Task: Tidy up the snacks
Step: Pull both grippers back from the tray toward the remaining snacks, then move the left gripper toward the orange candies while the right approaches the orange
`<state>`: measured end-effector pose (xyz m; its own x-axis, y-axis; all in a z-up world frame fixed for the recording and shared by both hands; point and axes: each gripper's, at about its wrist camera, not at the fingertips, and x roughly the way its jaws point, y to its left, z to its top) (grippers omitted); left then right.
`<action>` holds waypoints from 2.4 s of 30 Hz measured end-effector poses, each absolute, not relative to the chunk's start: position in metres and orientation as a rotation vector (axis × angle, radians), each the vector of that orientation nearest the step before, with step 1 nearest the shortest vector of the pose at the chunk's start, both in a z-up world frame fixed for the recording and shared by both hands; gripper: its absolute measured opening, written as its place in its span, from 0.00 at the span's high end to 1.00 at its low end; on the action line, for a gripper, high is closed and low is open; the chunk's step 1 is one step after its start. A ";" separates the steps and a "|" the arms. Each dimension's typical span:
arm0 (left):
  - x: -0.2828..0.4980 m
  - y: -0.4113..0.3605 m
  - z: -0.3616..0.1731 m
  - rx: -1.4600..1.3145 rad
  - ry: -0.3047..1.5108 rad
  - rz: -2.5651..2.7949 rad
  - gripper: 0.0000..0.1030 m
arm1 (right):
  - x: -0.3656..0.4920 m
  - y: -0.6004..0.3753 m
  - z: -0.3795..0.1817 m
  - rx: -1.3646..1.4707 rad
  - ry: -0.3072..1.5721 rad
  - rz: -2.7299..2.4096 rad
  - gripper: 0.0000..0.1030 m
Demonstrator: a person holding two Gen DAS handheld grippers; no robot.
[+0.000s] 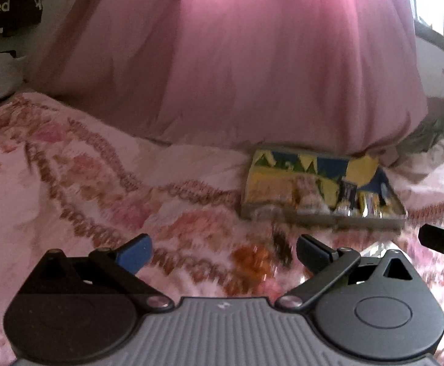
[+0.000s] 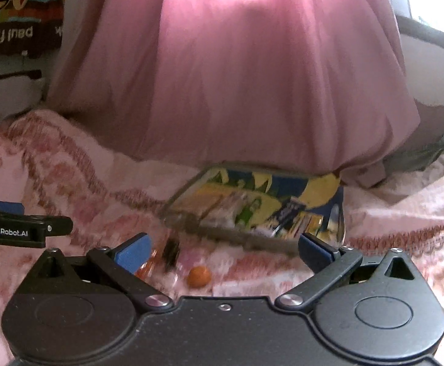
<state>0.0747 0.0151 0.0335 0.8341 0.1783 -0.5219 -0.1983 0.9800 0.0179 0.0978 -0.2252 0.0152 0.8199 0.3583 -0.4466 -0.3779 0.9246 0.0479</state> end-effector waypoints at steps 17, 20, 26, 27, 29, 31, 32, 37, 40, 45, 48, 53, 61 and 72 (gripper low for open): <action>0.028 -0.007 0.026 0.009 0.632 0.204 0.00 | 0.072 -0.231 -0.005 0.034 0.649 0.348 0.01; 0.032 -0.010 0.023 0.030 0.652 0.211 0.00 | 0.072 -0.229 -0.005 0.022 0.649 0.351 0.01; 0.037 -0.006 0.020 0.001 0.686 0.205 0.00 | 0.075 -0.226 -0.007 0.026 0.662 0.354 0.01; 0.038 -0.005 0.019 -0.011 0.689 0.197 0.00 | 0.075 -0.225 -0.008 0.030 0.662 0.358 0.01; 0.039 -0.002 0.019 -0.032 0.694 0.183 0.00 | 0.076 -0.224 -0.009 0.028 0.664 0.364 0.01; 0.040 -0.001 0.018 -0.040 0.700 0.180 0.00 | 0.076 -0.222 -0.010 0.020 0.669 0.370 0.01; 0.041 -0.001 0.017 -0.040 0.706 0.182 0.00 | 0.077 -0.221 -0.010 0.017 0.672 0.373 0.01; 0.049 -0.001 0.013 -0.044 0.739 0.173 0.00 | 0.081 -0.217 -0.012 0.017 0.687 0.390 0.01; 0.059 0.003 0.010 -0.072 0.781 0.135 0.00 | 0.087 -0.213 -0.012 0.009 0.694 0.404 0.01; 0.078 0.008 0.006 -0.097 0.821 0.100 0.00 | 0.103 -0.206 -0.009 -0.035 0.692 0.422 0.01; 0.089 0.014 0.005 -0.133 0.827 0.090 0.00 | 0.113 -0.204 -0.003 -0.070 0.670 0.424 0.01; 0.107 0.027 0.001 -0.212 0.833 0.081 0.00 | 0.134 -0.204 0.005 -0.079 0.645 0.432 0.01; 0.131 0.036 0.004 -0.170 0.786 0.111 0.00 | 0.163 -0.201 0.006 -0.119 0.623 0.445 0.01; 0.184 0.042 -0.013 -0.016 0.859 0.029 0.00 | 0.189 -0.180 -0.013 -0.296 0.648 0.514 0.01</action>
<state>0.1836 0.0416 -0.0135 0.6531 0.0192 -0.7570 -0.0318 0.9995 -0.0021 0.1894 -0.1799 -0.0125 0.6796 0.3606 -0.6388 -0.5401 0.8353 -0.1030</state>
